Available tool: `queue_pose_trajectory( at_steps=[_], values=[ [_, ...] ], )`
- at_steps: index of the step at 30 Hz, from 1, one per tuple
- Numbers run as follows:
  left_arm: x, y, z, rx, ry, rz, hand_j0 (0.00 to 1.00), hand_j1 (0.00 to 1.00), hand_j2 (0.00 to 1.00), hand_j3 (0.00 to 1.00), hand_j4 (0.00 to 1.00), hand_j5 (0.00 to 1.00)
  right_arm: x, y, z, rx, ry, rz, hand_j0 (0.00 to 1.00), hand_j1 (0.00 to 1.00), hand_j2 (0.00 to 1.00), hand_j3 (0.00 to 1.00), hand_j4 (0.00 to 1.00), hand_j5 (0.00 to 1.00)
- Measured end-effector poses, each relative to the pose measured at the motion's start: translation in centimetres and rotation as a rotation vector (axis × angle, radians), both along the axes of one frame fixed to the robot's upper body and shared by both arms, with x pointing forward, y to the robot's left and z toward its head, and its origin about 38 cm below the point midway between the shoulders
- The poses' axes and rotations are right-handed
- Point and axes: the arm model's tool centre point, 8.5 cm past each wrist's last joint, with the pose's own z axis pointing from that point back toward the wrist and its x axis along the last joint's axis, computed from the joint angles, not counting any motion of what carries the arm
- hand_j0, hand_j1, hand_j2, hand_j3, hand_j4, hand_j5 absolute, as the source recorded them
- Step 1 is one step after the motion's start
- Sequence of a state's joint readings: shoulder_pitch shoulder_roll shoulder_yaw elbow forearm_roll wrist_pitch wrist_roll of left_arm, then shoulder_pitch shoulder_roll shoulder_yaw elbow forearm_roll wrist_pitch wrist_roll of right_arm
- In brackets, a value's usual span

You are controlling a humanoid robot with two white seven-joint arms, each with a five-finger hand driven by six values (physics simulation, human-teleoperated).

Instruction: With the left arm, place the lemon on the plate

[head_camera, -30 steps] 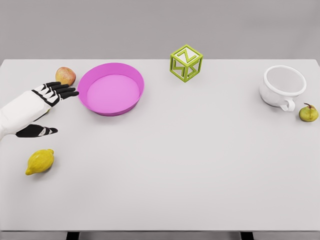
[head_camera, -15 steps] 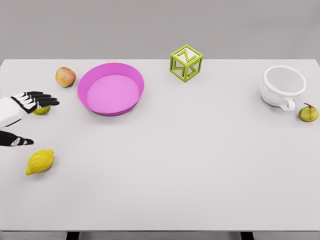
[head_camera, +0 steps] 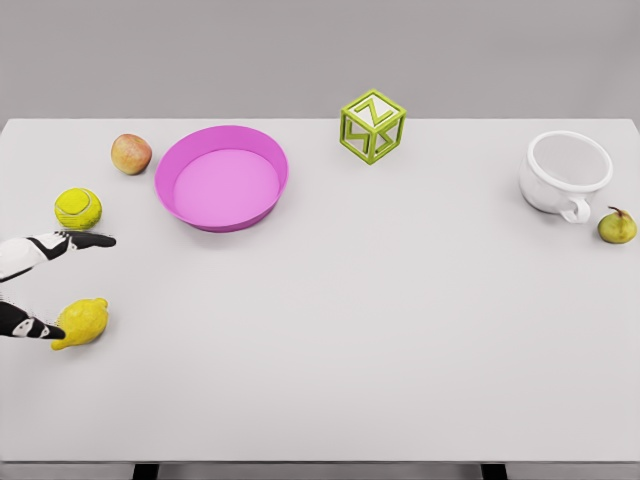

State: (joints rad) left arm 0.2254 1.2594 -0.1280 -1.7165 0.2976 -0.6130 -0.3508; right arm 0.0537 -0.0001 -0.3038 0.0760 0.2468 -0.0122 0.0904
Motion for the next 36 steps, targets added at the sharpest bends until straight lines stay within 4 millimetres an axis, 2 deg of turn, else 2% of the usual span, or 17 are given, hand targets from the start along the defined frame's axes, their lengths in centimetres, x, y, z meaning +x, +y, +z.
queue_pose_trajectory(
  at_steps=[6,9,13,18,26,36],
  values=[
    [-0.4,1.1,-1.6,-0.062,0.052,0.062,1.0,1.0,1.0,1.0,1.0,1.0,0.0,0.0,0.0,0.0,0.0,0.0,1.0,1.0,1.0,1.0,1.0,1.0],
    [-1.4,1.5,-3.6,-0.077,0.1,0.091,1.0,1.0,1.0,1.0,1.0,1.0,0.0,0.0,0.0,0.0,0.0,0.0,1.0,1.0,1.0,1.0,1.0,1.0],
    [-2.1,1.7,-5.2,-0.093,0.124,0.117,1.0,1.0,1.0,1.0,1.0,1.0,0.0,0.0,0.0,0.0,0.0,0.0,1.0,1.0,1.0,1.0,1.0,1.0],
    [-2.3,2.7,-6.5,-0.089,0.132,0.161,1.0,1.0,1.0,1.0,1.0,1.0,0.0,0.0,0.0,0.0,0.0,0.0,1.0,1.0,1.0,1.0,1.0,1.0],
    [-2.1,2.4,-7.2,-0.086,0.072,0.181,1.0,1.0,1.0,1.0,1.0,1.0,0.0,0.0,0.0,0.0,0.0,0.0,1.0,1.0,1.0,1.0,1.0,1.0],
    [-2.6,2.9,-8.4,-0.081,0.08,0.21,1.0,1.0,1.0,1.0,1.0,1.0,0.0,0.0,0.0,0.0,0.0,0.0,1.0,1.0,1.0,1.0,1.0,1.0]
  ],
)
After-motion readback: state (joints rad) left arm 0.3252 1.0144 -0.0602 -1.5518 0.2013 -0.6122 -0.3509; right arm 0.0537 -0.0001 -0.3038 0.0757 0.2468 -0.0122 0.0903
